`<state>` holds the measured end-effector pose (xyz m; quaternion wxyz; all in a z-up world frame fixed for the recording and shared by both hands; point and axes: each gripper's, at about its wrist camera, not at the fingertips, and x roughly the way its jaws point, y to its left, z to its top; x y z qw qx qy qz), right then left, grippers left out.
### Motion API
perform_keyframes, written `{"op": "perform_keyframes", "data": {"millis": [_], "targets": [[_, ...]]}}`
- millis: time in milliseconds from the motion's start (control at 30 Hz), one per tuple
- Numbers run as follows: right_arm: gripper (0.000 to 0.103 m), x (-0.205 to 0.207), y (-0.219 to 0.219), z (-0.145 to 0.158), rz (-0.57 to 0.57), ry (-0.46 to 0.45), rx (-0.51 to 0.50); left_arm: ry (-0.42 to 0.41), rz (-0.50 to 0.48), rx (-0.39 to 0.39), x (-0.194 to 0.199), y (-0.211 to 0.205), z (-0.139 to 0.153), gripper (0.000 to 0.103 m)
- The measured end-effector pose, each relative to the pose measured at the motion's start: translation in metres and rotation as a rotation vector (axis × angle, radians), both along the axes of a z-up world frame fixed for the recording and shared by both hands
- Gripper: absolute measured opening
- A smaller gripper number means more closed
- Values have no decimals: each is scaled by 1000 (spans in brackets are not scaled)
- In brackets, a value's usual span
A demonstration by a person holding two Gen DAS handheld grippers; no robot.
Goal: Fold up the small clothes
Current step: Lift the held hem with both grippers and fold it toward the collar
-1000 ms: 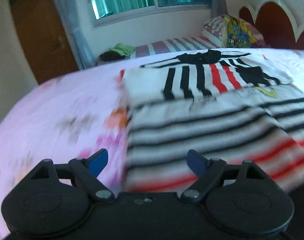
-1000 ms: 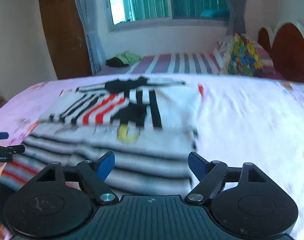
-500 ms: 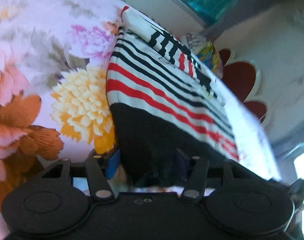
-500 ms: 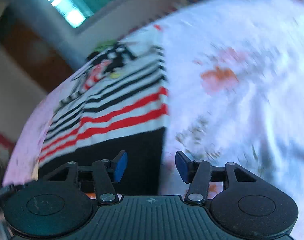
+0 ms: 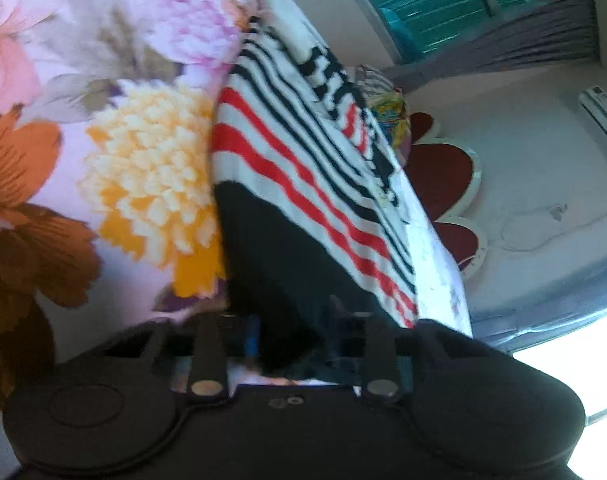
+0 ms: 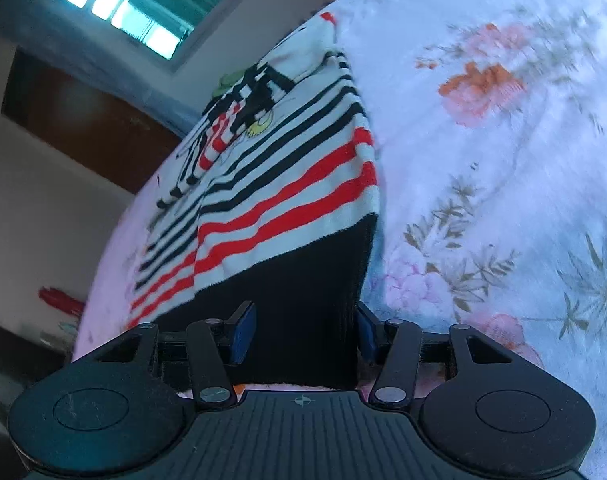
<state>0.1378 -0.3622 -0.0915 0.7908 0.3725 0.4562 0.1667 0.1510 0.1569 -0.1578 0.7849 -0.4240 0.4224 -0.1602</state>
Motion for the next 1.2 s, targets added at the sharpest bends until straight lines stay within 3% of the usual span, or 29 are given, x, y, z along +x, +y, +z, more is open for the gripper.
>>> {"op": "perform_keyframes", "data": {"millis": [67,133,167,200,333,400,467,567,767,1000,1200], "targets": [[42,1,-6,-4,-11,13,39,7,14,-4,0,2,-4,12],[33,3,-6,-5,-3,12,23,-5,21,0,-1,0,-6,12],[25,3,-6,-5,-1,14,13,-8,27,13,-2,1,-6,9],[4,6,-6,-7,-2,18,11,-17,40,14,-4,1,-4,7],[4,-7,-17,19,-2,-106,40,-172,166,-38,-28,17,16,6],[4,-11,-22,24,-10,-125,19,-145,145,35,-27,19,16,6],[4,-4,-18,11,25,-63,-32,-79,106,104,-19,14,4,6],[4,0,-13,-3,22,-9,-9,-73,133,75,-20,14,-2,6],[4,4,-18,22,-25,-110,29,-117,136,72,-18,15,15,6],[4,60,-10,66,-39,-215,2,-237,160,84,44,16,67,6],[4,136,-6,94,-50,-269,-30,-270,162,127,122,7,97,6]]}}
